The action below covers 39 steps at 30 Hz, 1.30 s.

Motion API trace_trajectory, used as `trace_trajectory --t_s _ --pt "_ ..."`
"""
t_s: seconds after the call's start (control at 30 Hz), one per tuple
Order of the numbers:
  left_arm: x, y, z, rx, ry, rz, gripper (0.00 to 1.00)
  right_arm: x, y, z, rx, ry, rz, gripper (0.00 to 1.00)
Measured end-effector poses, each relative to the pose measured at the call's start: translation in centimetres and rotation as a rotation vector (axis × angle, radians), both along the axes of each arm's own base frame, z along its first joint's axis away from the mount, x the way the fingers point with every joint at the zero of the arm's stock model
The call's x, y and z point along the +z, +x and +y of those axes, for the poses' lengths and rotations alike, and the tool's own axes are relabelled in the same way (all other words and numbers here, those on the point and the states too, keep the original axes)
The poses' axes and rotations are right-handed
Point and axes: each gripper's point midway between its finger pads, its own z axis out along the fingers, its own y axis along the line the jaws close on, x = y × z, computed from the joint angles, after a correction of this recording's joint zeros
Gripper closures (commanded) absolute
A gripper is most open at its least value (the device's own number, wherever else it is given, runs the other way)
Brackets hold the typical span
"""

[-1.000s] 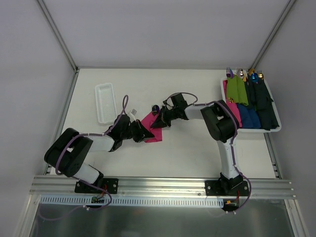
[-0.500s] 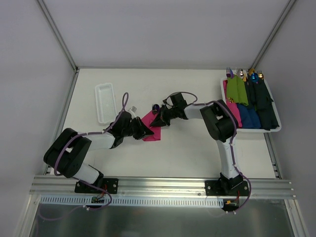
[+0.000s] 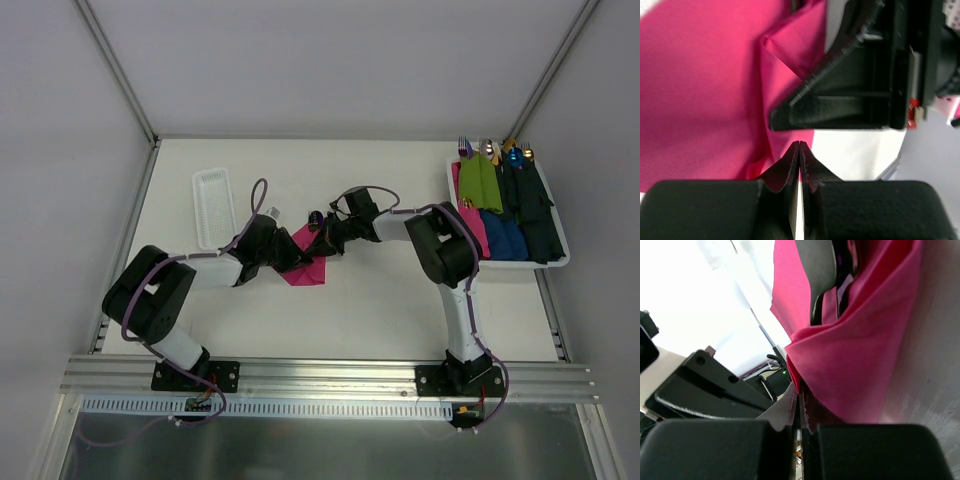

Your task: Place the utensils on the paper napkin and roll it up

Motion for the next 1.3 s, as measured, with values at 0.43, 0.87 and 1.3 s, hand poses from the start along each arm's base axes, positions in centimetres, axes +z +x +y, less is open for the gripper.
trace_trajectory --t_s 0.43,0.87,1.3 --pt "-3.4 0.2 1.5 0.074 0.146 0.153 1.00 0.4 0.3 0.2 0.000 0.008 -0.005 0.49" --pt "-3.4 0.2 1.5 0.090 0.152 0.194 1.00 4.0 3.9 -1.7 -0.023 0.081 -0.095 0.68" --pt "-3.5 0.1 1.5 0.074 0.160 0.192 1.00 4.0 2.5 -3.9 0.182 -0.064 -0.376 0.92"
